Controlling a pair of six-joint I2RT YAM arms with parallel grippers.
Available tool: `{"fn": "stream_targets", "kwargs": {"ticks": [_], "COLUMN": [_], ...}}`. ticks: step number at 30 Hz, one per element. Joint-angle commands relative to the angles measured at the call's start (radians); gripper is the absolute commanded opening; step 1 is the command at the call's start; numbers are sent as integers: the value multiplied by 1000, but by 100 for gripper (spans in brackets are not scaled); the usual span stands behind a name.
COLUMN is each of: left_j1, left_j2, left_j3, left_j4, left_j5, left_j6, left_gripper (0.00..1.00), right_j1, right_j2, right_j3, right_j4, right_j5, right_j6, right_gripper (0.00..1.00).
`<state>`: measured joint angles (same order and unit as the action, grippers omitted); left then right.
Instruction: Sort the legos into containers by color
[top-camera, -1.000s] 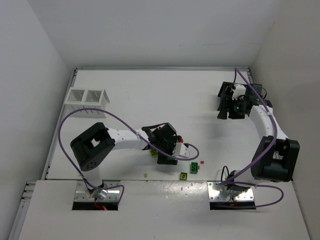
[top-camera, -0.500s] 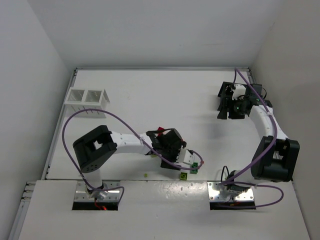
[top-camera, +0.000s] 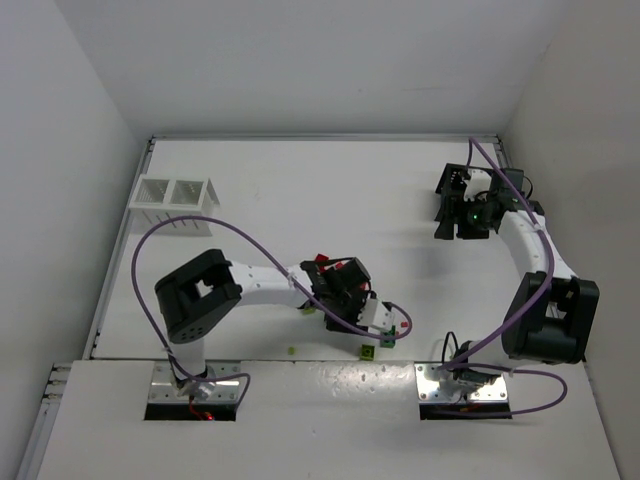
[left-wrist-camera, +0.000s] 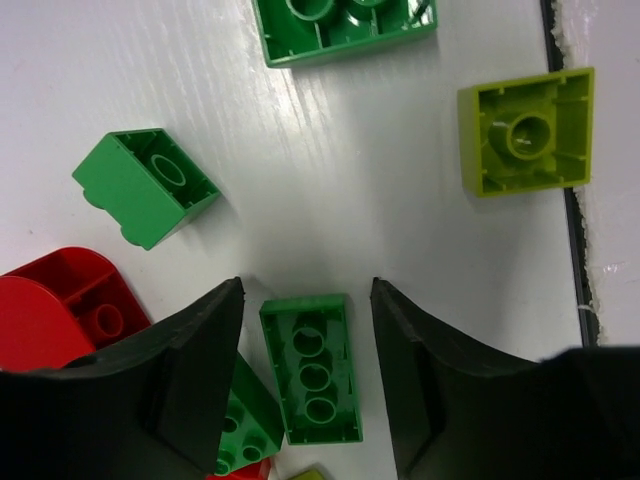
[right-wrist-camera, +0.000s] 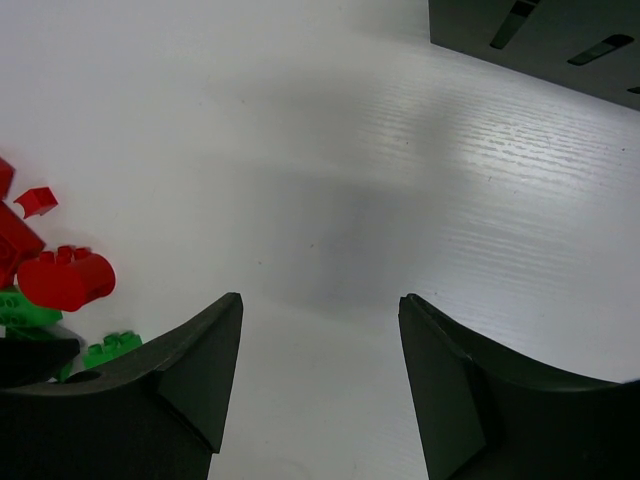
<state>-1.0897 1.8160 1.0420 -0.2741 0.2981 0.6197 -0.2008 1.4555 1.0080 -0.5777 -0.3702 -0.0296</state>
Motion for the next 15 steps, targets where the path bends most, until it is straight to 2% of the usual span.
{"fn": "stream_targets", "kwargs": {"ticks": [1,2,3,8,15], "left_j1": [-12,-12,-1,22,45], "left_j2": [68,68,68,88,88], "left_j3": [-14,-14,-14,9,9], "left_j4": [-106,-106,-106,-161,-217], "left_j5": [-37,-37,-37,-56,-47], "left_j6": [6,-3,-14,-3,6], "left_gripper": [61,68,70,73,58], "right_j1": [3,3,3,3,3], "right_j2": [-1,-1,-1,-1,-1], "right_j3": [18,18,18,40,50], "right_j4": [10,10,10,-8,-17], "right_j5": [-7,-7,-7,-7,-7], "right_j6": [-3,-12,-12,-12,-12], "right_gripper": [64,64,64,64,64]}}
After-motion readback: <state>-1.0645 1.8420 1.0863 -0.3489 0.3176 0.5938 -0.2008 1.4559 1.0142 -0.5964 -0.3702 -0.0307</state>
